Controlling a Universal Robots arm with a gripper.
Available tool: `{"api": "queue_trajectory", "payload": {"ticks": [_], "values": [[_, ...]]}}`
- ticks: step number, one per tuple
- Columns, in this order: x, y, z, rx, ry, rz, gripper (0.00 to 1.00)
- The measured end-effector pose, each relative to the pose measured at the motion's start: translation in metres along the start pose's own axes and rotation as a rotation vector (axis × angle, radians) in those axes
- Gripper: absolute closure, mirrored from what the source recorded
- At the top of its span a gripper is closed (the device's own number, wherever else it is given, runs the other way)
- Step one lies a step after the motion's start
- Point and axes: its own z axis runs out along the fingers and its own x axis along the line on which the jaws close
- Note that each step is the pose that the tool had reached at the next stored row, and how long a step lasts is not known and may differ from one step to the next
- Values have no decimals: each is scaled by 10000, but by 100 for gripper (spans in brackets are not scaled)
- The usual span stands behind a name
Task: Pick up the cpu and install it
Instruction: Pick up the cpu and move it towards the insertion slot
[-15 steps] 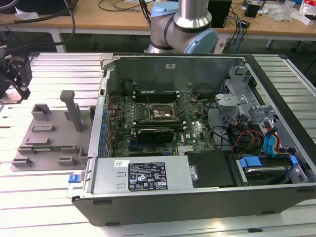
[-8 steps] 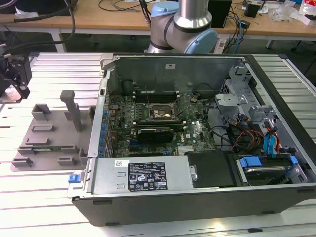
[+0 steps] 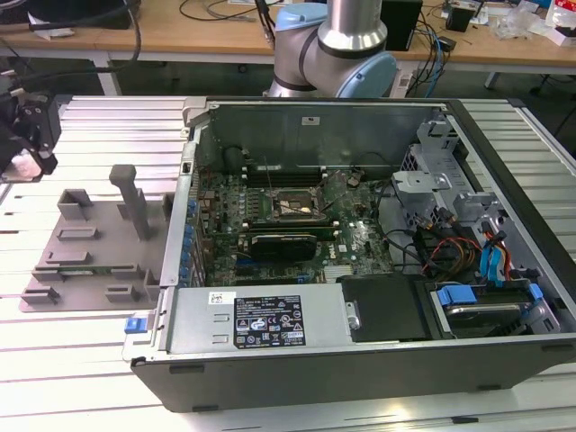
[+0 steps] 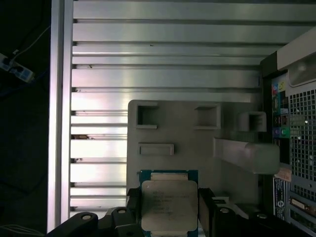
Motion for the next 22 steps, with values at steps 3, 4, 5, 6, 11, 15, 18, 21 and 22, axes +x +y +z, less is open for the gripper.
{"api": "queue_trajectory", "payload": {"ticks": [3,4,5,6,11,15,18,21,22], "values": [[-2,4,-92,0,-4,-2,45],[-3,5,-110,0,-5,-2,45],[-4,5,-124,0,-5,-3,45],[-11,5,-135,-1,-6,-6,45],[-78,7,-154,-2,-5,-10,45],[-143,7,-170,-5,-5,-14,45],[-231,8,-192,-5,-5,-21,45],[-289,9,-204,-5,-4,-30,45],[-311,9,-208,-5,-4,-34,45]]}}
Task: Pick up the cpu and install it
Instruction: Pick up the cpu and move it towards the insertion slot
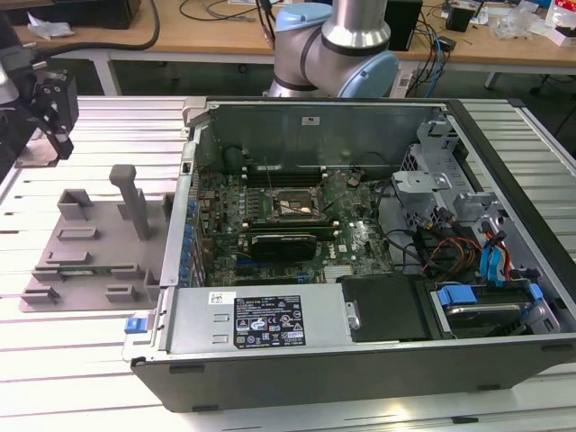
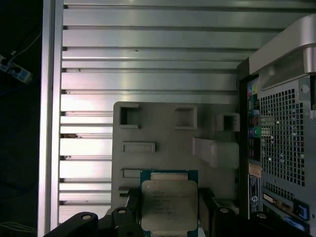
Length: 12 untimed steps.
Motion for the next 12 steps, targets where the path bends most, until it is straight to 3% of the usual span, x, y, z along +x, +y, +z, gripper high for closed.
{"api": "queue_trajectory", "payload": {"ticks": [12], "values": [[-353,-1,-14,-1,1,-30,45]]}}
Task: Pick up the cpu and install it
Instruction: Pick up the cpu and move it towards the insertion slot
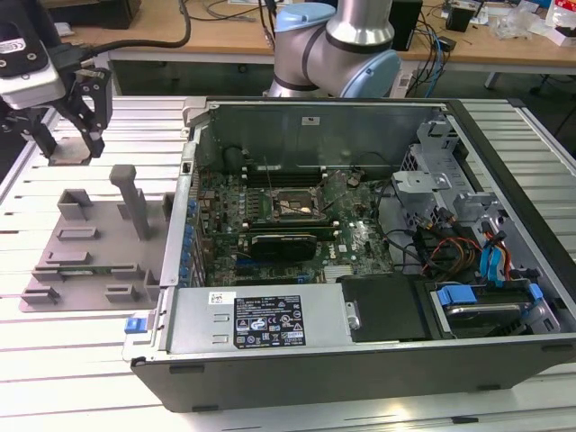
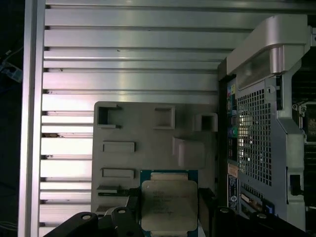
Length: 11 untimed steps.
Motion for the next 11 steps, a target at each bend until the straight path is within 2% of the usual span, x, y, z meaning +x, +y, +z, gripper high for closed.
{"api": "queue_trajectory", "payload": {"ticks": [6,8,10,11], "values": [[-127,-1,1,0,0,-9,45],[-209,-1,1,1,1,-13,45],[-246,-2,2,0,1,-14,45],[-290,-2,3,0,1,-15,45]]}}
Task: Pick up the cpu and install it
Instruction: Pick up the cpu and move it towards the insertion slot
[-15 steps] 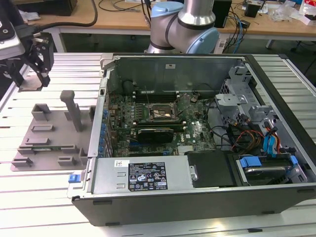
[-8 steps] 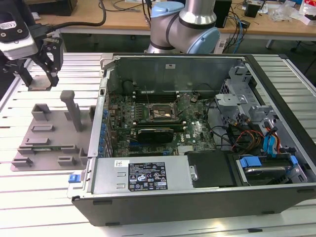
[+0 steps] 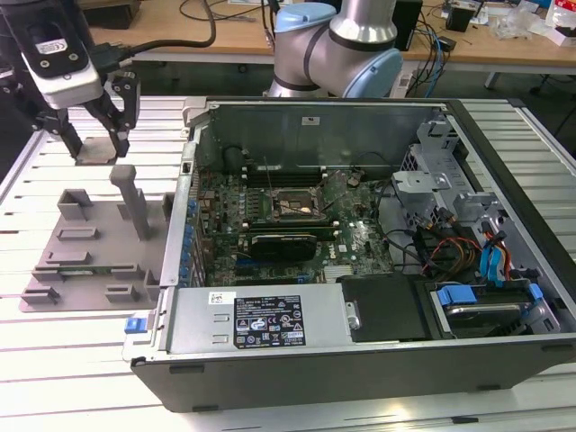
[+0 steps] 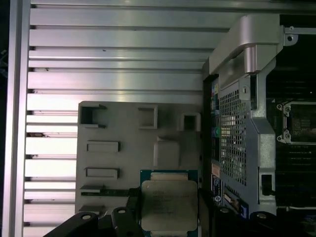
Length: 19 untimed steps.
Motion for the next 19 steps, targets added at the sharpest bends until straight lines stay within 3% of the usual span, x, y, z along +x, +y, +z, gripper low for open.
{"api": "queue_trajectory", "payload": {"ticks": [5,19], "values": [[-108,-1,2,0,0,-4,45],[-506,-5,8,0,0,-9,45]]}}
